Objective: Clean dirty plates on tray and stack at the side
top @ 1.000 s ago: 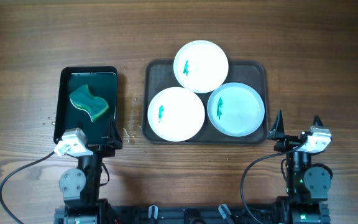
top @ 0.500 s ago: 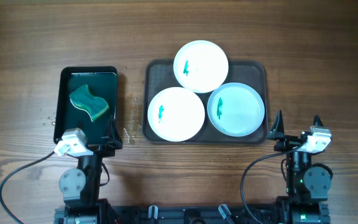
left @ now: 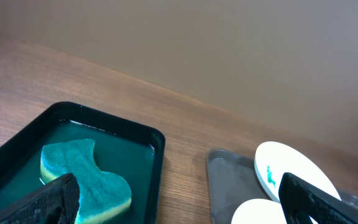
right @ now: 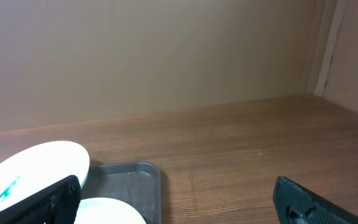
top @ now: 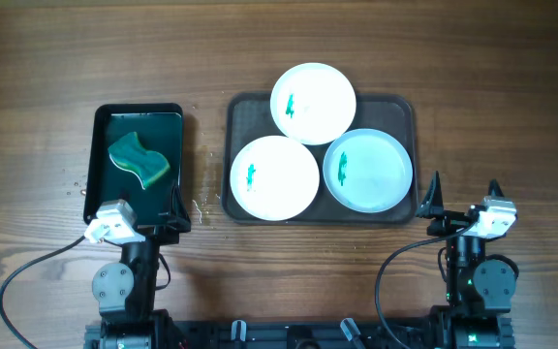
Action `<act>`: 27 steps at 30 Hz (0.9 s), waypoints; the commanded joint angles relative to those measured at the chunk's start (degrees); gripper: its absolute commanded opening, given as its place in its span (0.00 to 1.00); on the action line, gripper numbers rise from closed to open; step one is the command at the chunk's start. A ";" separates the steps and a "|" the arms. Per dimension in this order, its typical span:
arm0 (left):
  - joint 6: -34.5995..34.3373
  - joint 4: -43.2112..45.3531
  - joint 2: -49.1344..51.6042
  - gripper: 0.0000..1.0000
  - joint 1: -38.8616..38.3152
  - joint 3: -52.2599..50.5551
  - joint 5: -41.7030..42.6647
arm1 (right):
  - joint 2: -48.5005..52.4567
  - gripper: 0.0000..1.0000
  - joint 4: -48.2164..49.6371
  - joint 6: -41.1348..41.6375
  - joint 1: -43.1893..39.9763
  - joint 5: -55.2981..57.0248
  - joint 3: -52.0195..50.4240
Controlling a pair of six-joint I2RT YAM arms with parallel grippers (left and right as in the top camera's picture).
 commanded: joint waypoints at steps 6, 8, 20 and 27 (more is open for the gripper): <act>-0.26 -0.31 -0.37 1.00 -0.31 -0.22 -0.35 | -0.57 1.00 0.28 -1.01 -0.13 1.03 -0.07; -0.26 -0.31 -0.37 1.00 -0.31 -0.22 -0.35 | -0.57 1.00 0.28 -1.01 -0.13 1.03 -0.07; -4.39 1.90 -0.37 1.00 -0.37 -0.22 4.00 | -0.57 1.00 0.33 -1.03 -0.13 1.03 -0.07; -10.62 13.53 -0.37 1.00 -0.37 -0.20 24.61 | -0.57 1.00 -0.39 13.99 -0.13 -6.99 -0.07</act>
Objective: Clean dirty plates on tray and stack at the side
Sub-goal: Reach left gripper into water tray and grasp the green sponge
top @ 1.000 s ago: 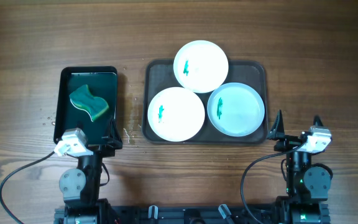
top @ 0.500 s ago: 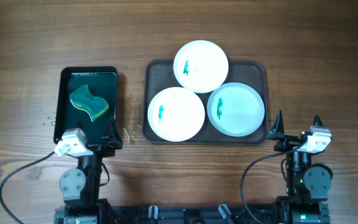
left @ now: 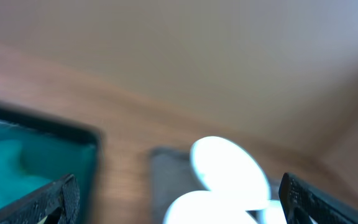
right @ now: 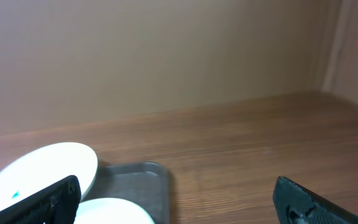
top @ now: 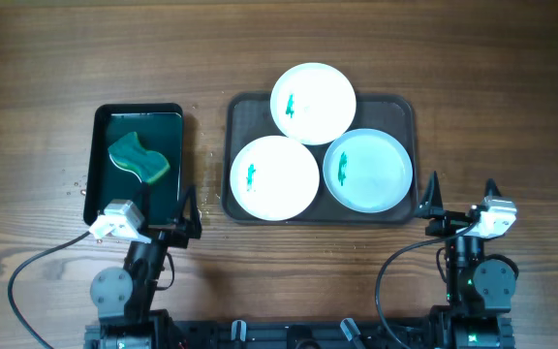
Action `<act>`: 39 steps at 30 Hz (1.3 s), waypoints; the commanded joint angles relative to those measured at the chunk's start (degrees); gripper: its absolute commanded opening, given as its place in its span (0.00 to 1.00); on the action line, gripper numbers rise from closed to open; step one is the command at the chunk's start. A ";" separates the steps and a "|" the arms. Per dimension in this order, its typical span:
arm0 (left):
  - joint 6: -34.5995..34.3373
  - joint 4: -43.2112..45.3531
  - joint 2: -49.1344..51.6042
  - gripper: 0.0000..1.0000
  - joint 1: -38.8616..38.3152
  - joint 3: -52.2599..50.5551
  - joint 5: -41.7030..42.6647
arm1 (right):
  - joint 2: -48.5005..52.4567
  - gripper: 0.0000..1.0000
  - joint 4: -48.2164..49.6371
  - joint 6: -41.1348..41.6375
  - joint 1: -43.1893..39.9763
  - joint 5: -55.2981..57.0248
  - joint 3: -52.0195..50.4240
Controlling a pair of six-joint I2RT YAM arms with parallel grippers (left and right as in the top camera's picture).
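Three white plates with green smears lie on the dark grey tray (top: 242,105): one at the back (top: 313,102), one front left (top: 274,176), one front right (top: 367,171). A green sponge (top: 138,160) lies in the black water tray (top: 100,136). My left gripper (top: 170,215) stands open at the front right corner of the water tray, empty. My right gripper (top: 461,202) stands open just right of the plate tray's front right corner, empty. The left wrist view is blurred; it shows the water tray (left: 55,134) and plates (left: 229,165). The right wrist view shows a plate (right: 42,168) and the tray (right: 135,180).
The wooden table (top: 502,87) spreads to the right of the plate tray and behind both trays. A strip of bare wood (top: 209,145) runs between the two trays. Cables trail from both arm bases at the front edge.
My left gripper has turned to the right, from facing the water tray toward the plate tray; its view is now blurred. The right gripper has shifted very slightly.
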 commanded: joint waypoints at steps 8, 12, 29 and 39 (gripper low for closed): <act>8.46 8.72 9.84 1.00 -0.37 18.99 3.89 | -0.57 1.00 -0.74 59.78 -0.13 -7.69 -0.07; 10.73 -14.95 29.03 1.00 -0.37 40.83 -5.75 | -0.57 1.00 -0.72 70.79 -0.11 -7.69 -0.07; -14.73 -55.63 83.69 1.00 6.47 70.05 -23.58 | 20.83 1.00 -4.52 43.12 -0.13 -21.94 7.78; -17.35 -49.83 95.17 1.00 2.49 70.03 -27.39 | 45.83 1.00 -3.34 39.28 -0.11 -22.01 15.54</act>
